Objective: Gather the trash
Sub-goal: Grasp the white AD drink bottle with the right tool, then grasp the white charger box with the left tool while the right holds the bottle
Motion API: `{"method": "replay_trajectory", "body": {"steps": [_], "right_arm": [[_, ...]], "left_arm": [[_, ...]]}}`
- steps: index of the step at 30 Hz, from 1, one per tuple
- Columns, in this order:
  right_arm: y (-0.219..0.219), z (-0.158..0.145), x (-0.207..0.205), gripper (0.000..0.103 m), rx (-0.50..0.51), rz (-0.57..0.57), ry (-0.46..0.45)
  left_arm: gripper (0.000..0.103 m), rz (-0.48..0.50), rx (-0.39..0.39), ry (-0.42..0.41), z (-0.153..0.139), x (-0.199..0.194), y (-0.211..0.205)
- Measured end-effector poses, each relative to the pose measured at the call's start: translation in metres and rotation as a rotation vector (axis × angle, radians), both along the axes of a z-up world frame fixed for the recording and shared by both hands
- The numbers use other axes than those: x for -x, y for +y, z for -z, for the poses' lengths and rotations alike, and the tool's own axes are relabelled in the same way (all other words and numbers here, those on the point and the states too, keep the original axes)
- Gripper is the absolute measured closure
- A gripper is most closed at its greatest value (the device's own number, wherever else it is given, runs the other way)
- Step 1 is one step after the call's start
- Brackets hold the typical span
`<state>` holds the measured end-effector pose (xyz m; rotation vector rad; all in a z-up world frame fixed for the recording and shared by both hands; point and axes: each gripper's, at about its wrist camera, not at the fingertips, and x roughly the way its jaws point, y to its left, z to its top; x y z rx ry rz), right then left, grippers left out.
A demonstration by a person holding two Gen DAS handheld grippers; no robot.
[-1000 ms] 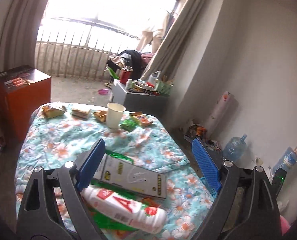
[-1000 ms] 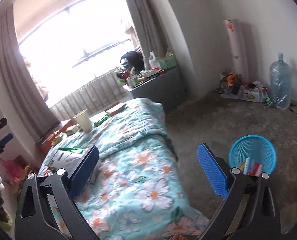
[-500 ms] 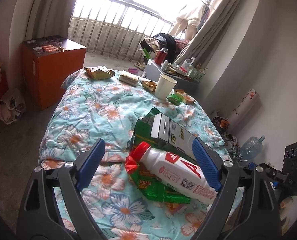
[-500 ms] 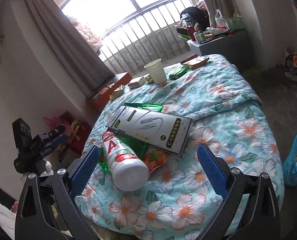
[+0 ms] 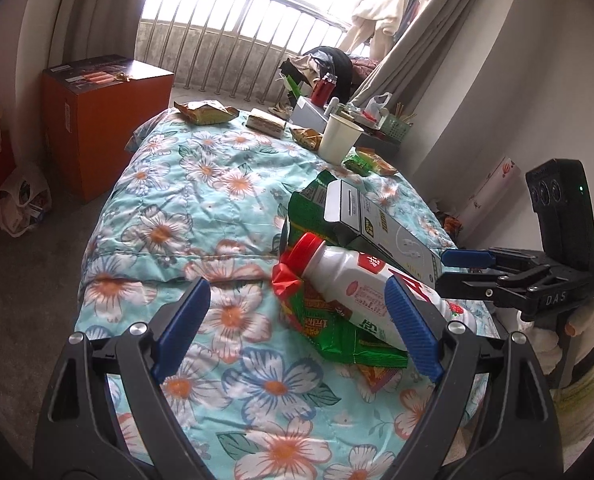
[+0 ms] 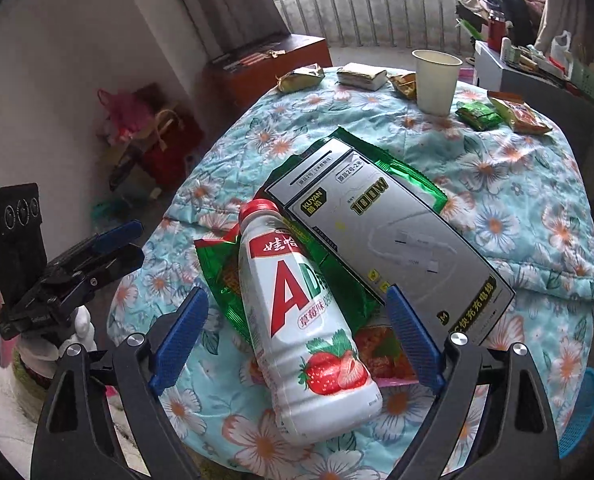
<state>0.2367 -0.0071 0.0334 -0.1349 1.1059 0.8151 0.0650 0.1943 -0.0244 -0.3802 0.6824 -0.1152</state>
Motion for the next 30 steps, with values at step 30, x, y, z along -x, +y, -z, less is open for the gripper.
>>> {"method": "replay_trajectory", "body": {"steps": [30], "right_arm": [[-0.039,0.014,0.019,0.039,-0.051,0.008,0.104]], "left_arm": [[0.024,0.051,0.020,0.007,-0.003,-0.012,-0.005]]}}
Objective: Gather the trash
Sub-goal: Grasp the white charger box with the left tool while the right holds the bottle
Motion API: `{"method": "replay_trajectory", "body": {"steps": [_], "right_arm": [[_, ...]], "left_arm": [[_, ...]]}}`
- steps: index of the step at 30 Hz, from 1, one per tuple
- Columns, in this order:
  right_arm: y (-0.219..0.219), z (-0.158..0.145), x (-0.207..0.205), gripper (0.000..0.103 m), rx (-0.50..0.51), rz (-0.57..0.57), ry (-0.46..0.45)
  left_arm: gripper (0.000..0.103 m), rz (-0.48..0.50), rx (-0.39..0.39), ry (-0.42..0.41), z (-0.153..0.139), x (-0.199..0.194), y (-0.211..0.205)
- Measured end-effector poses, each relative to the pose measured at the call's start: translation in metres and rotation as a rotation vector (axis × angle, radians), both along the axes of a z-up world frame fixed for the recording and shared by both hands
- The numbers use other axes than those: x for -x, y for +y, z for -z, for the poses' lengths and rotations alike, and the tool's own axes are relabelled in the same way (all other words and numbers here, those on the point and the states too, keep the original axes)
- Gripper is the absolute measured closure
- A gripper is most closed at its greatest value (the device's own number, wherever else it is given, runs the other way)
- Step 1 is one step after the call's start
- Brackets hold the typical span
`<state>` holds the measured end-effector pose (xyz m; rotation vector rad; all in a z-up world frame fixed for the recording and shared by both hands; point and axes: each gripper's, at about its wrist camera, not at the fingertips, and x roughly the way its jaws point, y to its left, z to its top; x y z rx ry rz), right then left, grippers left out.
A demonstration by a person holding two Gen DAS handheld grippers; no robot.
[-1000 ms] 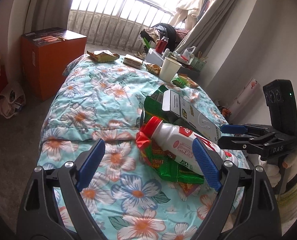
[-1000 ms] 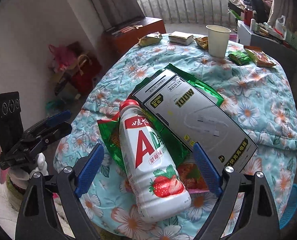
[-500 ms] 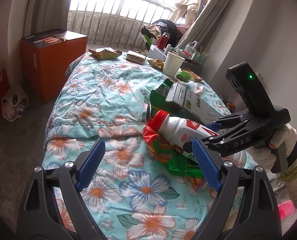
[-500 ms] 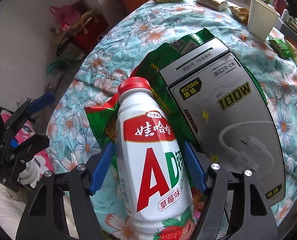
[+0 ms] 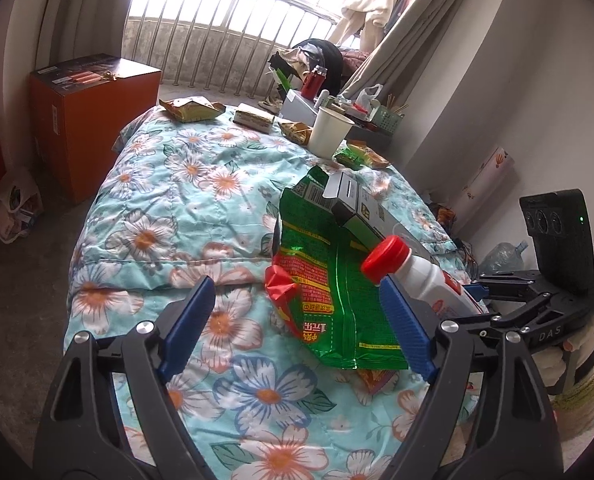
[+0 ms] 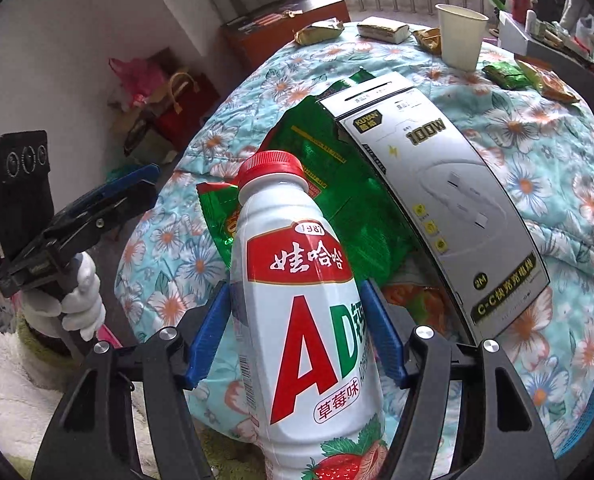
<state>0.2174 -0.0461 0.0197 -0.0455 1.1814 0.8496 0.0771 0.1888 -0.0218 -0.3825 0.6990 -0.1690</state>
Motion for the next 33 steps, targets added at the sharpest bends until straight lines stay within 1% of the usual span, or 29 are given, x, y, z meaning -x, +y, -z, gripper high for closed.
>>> {"method": "replay_trajectory", "body": {"steps": [3,5,7,9,13,16,18,21,23,25,28,31,33], "right_arm": [[-0.041,-0.017,-0.001,0.039,-0.066,0.100,-0.023],[-0.067,-0.025,-0.006,0.039,-0.073,0.167,-0.059],[-0.091,-0.028,-0.015,0.039,-0.079,0.239,-0.074],[-0.111,-0.028,-0.027,0.039,-0.074,0.297,-0.089],[-0.130,-0.020,-0.059,0.039,-0.018,0.359,-0.128],[-0.134,-0.006,-0.094,0.039,0.032,0.367,-0.129],[-0.129,0.008,-0.120,0.038,0.065,0.347,-0.114],[-0.118,0.030,-0.153,0.039,0.096,0.300,-0.064],[-0.108,0.044,-0.165,0.039,0.115,0.270,-0.030],[-0.097,0.053,-0.164,0.039,0.137,0.237,-0.019],[-0.088,0.056,-0.153,0.038,0.157,0.212,-0.038],[-0.090,0.057,-0.146,0.038,0.130,0.221,-0.026],[-0.095,0.058,-0.141,0.038,0.110,0.243,-0.014]], "left_arm": [[0.027,0.043,0.050,-0.008,-0.004,-0.009,-0.008],[0.030,0.086,0.090,-0.007,-0.006,-0.017,-0.018],[0.033,0.135,0.117,-0.002,-0.006,-0.026,-0.032],[0.035,0.180,0.132,0.009,-0.004,-0.037,-0.048],[0.047,0.233,0.186,0.072,0.006,-0.064,-0.075],[0.050,0.241,0.215,0.123,0.017,-0.082,-0.087],[0.050,0.246,0.240,0.161,0.025,-0.093,-0.093],[0.050,0.235,0.256,0.211,0.035,-0.108,-0.098],[0.049,0.216,0.261,0.250,0.043,-0.117,-0.100],[0.048,0.200,0.282,0.282,0.052,-0.125,-0.100],[0.048,0.180,0.311,0.302,0.061,-0.134,-0.101],[0.048,0.174,0.357,0.305,0.067,-0.144,-0.103],[0.048,0.189,0.398,0.292,0.067,-0.147,-0.106]]}}
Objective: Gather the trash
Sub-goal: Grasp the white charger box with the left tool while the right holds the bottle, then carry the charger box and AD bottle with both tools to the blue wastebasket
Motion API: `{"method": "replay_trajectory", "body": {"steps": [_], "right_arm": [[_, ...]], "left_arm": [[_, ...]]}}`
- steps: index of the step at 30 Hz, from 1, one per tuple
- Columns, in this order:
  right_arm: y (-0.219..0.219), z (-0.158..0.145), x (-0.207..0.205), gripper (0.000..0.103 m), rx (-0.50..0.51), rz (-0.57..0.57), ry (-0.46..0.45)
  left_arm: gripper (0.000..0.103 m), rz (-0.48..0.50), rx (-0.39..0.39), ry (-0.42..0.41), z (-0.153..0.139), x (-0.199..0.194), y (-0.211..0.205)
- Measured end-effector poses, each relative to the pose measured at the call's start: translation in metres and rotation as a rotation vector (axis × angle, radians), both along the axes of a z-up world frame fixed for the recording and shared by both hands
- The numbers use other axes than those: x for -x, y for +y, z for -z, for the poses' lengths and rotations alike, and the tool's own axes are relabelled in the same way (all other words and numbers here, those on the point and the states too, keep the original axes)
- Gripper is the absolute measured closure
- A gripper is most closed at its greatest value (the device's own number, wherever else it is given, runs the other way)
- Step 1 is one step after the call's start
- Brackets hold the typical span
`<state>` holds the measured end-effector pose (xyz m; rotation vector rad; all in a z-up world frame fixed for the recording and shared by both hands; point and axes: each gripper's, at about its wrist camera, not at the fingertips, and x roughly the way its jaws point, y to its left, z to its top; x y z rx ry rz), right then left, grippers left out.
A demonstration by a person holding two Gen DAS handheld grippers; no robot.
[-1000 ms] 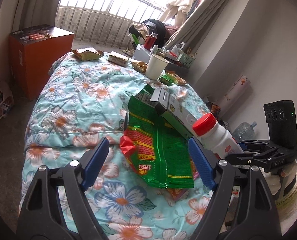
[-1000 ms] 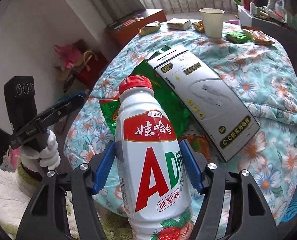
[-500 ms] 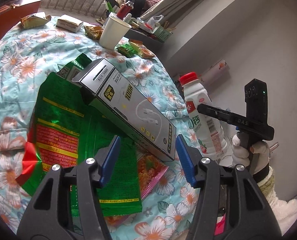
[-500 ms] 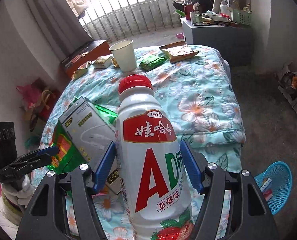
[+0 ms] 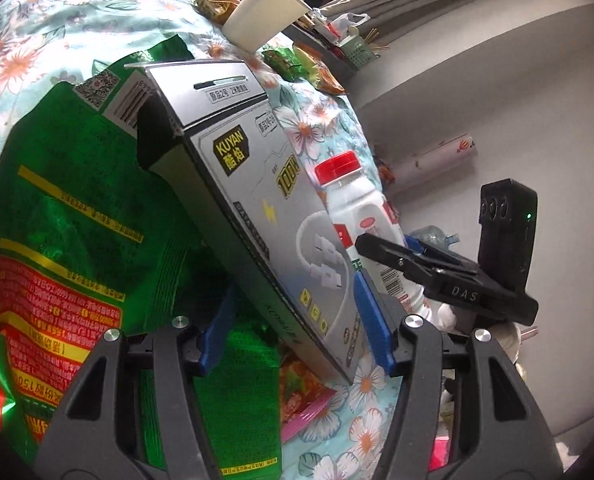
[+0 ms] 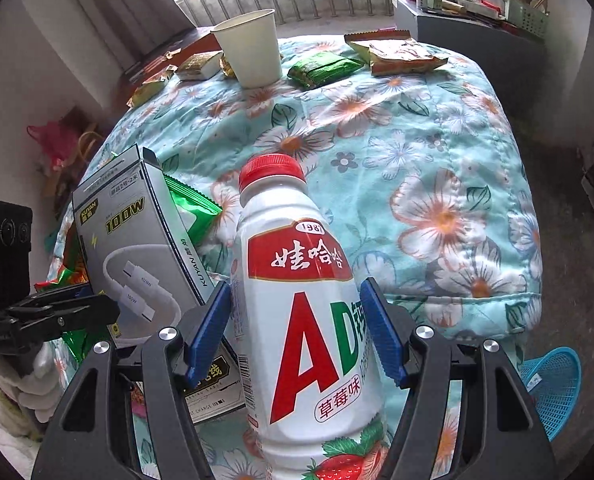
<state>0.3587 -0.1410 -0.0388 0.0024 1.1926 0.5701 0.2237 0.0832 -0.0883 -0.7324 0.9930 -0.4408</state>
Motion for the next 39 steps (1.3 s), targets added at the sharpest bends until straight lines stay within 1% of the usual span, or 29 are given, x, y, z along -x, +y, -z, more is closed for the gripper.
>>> {"method": "replay_trajectory", "body": {"steps": [4,6,7,8,9,10,12,15,18,23,26,28,30,32,33,35,39], "right_arm": [[-0.013,0.001,0.010,0.038,-0.049,0.057,0.015],[-0.018,0.002,0.016,0.038,-0.078,0.090,0.022],[-0.021,0.002,0.019,0.038,-0.090,0.105,0.025],[-0.024,0.003,0.024,0.038,-0.101,0.119,0.025],[-0.027,0.003,0.028,0.038,-0.111,0.135,0.025],[-0.031,0.003,0.033,0.038,-0.122,0.153,0.025],[-0.041,0.002,0.042,0.038,-0.149,0.199,0.029],[-0.062,0.000,0.061,0.038,-0.189,0.289,0.042],[-0.086,-0.005,0.085,0.039,-0.225,0.370,0.036],[-0.114,-0.007,0.127,0.038,-0.266,0.464,0.040],[-0.125,-0.004,0.148,0.038,-0.298,0.509,0.056],[-0.129,-0.002,0.158,0.038,-0.318,0.527,0.068],[-0.131,-0.002,0.164,0.038,-0.322,0.534,0.067],[-0.131,-0.003,0.168,0.038,-0.324,0.536,0.059],[-0.129,-0.003,0.167,0.038,-0.321,0.535,0.055],[-0.127,0.000,0.166,0.038,-0.311,0.545,0.052],[-0.127,0.003,0.164,0.038,-0.310,0.564,0.050]], "left_arm": [[0.049,0.006,0.043,-0.075,-0.013,0.003,-0.008],[0.050,0.012,0.039,-0.103,-0.019,0.004,-0.013],[0.056,0.010,0.011,-0.106,-0.021,0.004,-0.016],[0.066,0.009,-0.025,-0.101,-0.022,0.003,-0.020],[0.070,0.013,-0.056,-0.087,-0.022,0.001,-0.024],[0.075,0.018,-0.065,-0.074,-0.021,0.000,-0.027],[0.076,0.024,-0.055,-0.059,-0.021,-0.002,-0.029],[0.077,0.054,-0.079,-0.066,-0.029,0.003,-0.035],[0.079,0.120,-0.093,-0.057,-0.045,0.009,-0.044],[0.081,0.272,-0.104,-0.047,-0.070,0.041,-0.055],[0.081,0.328,-0.107,-0.039,-0.079,0.059,-0.059],[0.081,0.359,-0.112,-0.049,-0.085,0.070,-0.058],[0.081,0.397,-0.155,-0.063,-0.090,0.081,-0.057],[0.081,0.463,-0.233,-0.083,-0.093,0.087,-0.063],[0.080,0.473,-0.276,-0.084,-0.092,0.088,-0.068],[0.080,0.454,-0.349,-0.082,-0.082,0.081,-0.076],[0.079,0.381,-0.382,-0.130,-0.077,0.073,-0.091]]}}
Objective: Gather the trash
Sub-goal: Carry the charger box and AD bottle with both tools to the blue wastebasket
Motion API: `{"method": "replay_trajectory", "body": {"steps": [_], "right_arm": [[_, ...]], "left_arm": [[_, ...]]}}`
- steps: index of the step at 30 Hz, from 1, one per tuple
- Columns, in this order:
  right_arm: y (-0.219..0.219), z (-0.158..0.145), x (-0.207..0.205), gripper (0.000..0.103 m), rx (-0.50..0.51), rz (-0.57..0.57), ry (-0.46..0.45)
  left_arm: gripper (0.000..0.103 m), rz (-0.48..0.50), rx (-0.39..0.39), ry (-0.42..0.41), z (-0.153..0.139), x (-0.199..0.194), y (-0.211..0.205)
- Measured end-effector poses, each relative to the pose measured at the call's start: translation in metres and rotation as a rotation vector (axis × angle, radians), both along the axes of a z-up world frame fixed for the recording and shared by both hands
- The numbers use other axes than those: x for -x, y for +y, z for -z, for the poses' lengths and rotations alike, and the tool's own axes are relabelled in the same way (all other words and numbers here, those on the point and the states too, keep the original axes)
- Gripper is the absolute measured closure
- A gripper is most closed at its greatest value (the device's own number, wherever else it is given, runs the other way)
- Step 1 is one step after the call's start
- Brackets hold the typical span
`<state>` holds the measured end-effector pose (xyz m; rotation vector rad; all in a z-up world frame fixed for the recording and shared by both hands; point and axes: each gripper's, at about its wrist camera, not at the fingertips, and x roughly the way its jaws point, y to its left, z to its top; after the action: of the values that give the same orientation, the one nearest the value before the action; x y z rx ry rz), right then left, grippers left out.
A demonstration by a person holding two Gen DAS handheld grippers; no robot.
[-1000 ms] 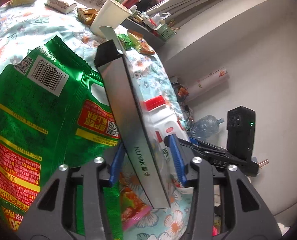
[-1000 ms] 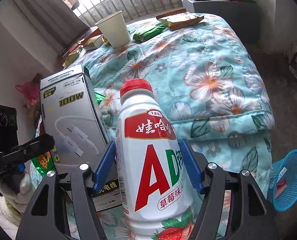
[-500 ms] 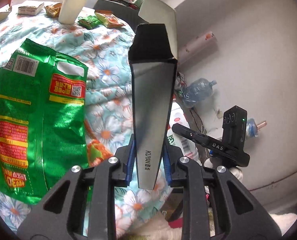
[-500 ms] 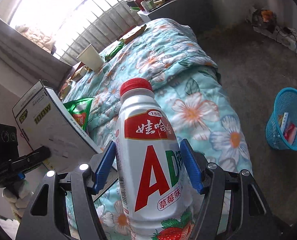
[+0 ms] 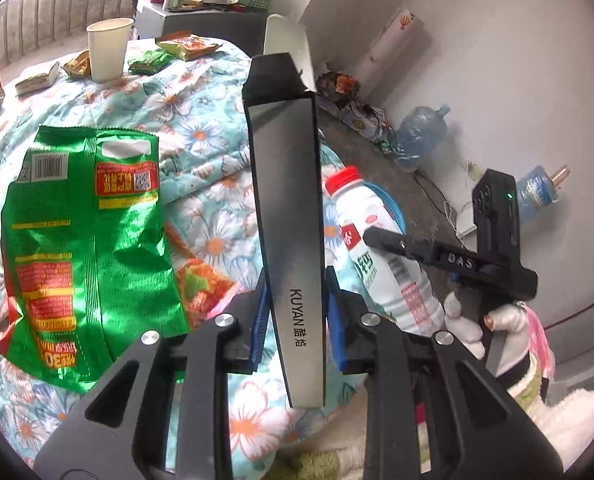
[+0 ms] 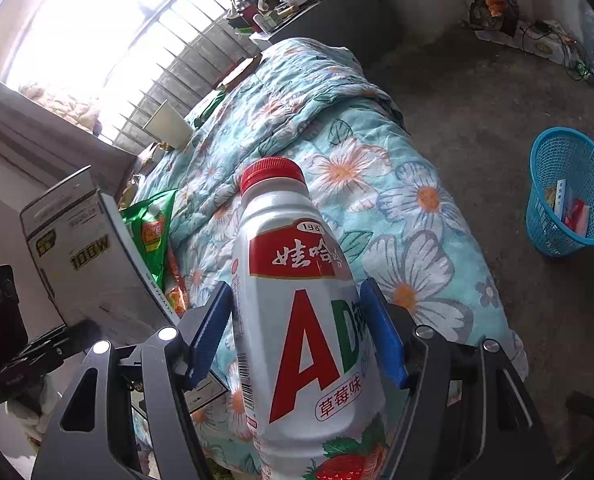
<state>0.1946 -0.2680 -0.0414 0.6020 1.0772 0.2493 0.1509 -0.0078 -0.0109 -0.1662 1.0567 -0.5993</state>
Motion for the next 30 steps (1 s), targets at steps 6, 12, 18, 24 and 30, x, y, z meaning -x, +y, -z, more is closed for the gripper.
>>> {"method": "replay_trajectory", "body": {"steps": [6,12,18,24,30], "right_arm": [[-0.002,0.003,-0.001,0.038,-0.011,0.018,0.014],[-0.005,0.005,-0.003,0.038,-0.026,0.003,0.035],[-0.003,0.005,-0.005,0.037,-0.012,-0.035,0.060],[0.004,0.004,-0.008,0.036,0.014,-0.074,0.079],[0.008,0.004,-0.008,0.036,0.028,-0.090,0.073]], "left_arm": [[0.079,-0.054,-0.011,-0.015,0.021,-0.031,-0.022],[0.079,-0.062,-0.021,-0.015,0.027,-0.036,-0.031],[0.078,-0.049,-0.059,-0.047,0.030,-0.037,-0.040],[0.078,-0.037,-0.094,-0.080,0.029,-0.034,-0.048],[0.078,-0.026,-0.109,-0.099,0.029,-0.033,-0.054]]}}
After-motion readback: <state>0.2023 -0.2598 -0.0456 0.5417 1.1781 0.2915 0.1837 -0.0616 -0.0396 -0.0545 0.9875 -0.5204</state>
